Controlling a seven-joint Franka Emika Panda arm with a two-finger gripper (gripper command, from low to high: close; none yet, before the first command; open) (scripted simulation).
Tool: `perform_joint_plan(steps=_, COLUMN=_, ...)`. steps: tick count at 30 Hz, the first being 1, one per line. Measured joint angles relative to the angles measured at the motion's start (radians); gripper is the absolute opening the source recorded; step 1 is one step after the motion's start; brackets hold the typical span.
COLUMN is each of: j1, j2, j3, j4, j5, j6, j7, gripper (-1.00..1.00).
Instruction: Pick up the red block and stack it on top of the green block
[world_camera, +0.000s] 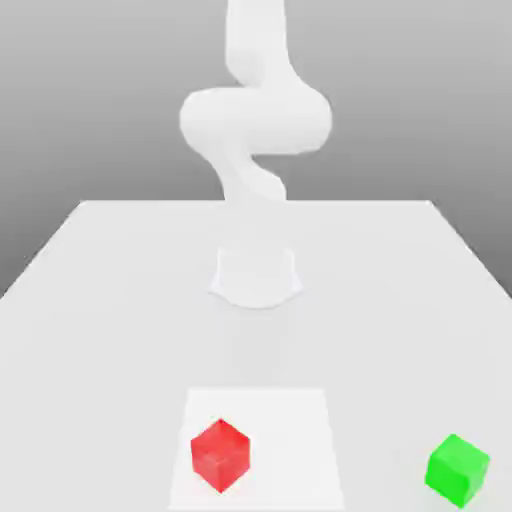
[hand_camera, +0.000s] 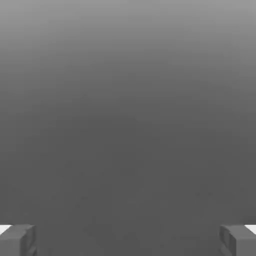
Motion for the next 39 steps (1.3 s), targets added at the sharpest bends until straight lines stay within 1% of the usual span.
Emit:
perform_joint_plan(steps=6, j1=-0.088, j2=0.225, j3=0.062, j4=-0.065, j5=-0.038, j6=0.097, j7=0.177, gripper=0.00)
perform_joint_plan(steps=13, j1=-0.155, j2=0.480, j3=0.097, j4=-0.138, j5=-0.084, j6=0.208, j7=0.379, gripper=0.00)
perform_joint_plan(steps=18, j1=-0.177, j2=0.660, j3=0.094, j4=-0.191, j5=-0.090, j6=0.289, j7=0.505, gripper=0.00)
perform_joint_plan(steps=23, j1=-0.186, j2=0.834, j3=0.094, j4=-0.242, j5=-0.045, j6=0.374, j7=0.589, gripper=0.00)
perform_joint_plan(steps=28, j1=-0.160, j2=1.013, j3=0.058, j4=-0.226, j5=-0.077, j6=0.515, j7=0.632, gripper=0.00)
perform_joint_plan(steps=29, j1=-0.154, j2=1.040, j3=0.050, j4=-0.222, j5=-0.084, j6=0.537, j7=0.637, gripper=-1.00)
perform_joint_plan(steps=35, j1=-0.152, j2=1.053, j3=0.048, j4=-0.220, j5=-0.089, j6=0.550, j7=0.640, gripper=-1.00)
perform_joint_plan(steps=39, j1=-0.169, j2=0.953, j3=0.071, j4=-0.235, j5=-0.057, j6=0.467, j7=0.618, gripper=-1.00)
